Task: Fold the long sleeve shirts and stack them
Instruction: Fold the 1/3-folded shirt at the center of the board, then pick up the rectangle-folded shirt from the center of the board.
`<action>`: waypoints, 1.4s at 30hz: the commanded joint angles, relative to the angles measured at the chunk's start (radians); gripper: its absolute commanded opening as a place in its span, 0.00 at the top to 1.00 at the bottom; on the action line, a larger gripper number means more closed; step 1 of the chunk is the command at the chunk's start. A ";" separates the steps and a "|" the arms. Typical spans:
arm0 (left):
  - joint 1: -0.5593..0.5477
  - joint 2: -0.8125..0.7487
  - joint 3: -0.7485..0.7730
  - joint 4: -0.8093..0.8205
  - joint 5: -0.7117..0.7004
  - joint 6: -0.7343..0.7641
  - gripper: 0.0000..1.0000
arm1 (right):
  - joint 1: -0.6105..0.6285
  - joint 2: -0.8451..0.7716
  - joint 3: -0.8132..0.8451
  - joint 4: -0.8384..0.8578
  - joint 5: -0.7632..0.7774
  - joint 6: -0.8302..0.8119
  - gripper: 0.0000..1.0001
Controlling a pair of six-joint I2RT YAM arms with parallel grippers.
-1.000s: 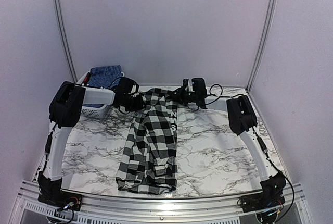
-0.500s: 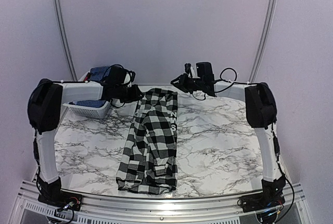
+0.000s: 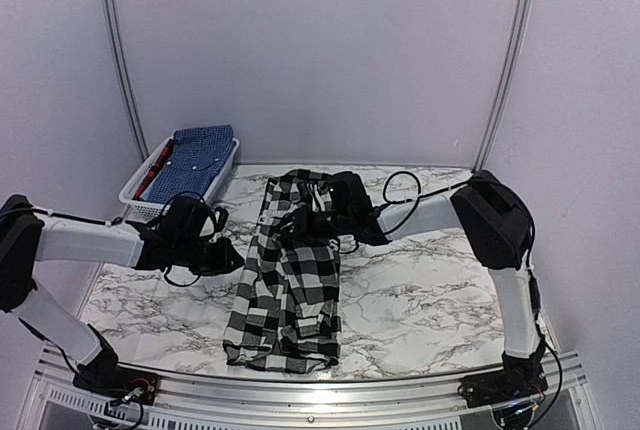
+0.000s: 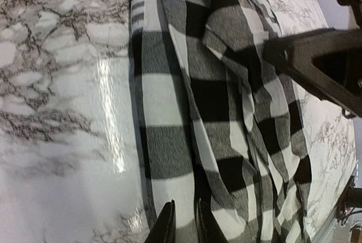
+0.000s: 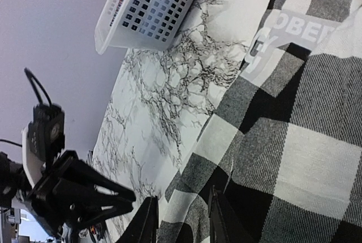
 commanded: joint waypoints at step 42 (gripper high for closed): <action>-0.579 -0.376 -0.360 -0.152 -0.275 -0.431 0.89 | 0.494 -0.582 -0.817 0.139 0.407 0.350 0.72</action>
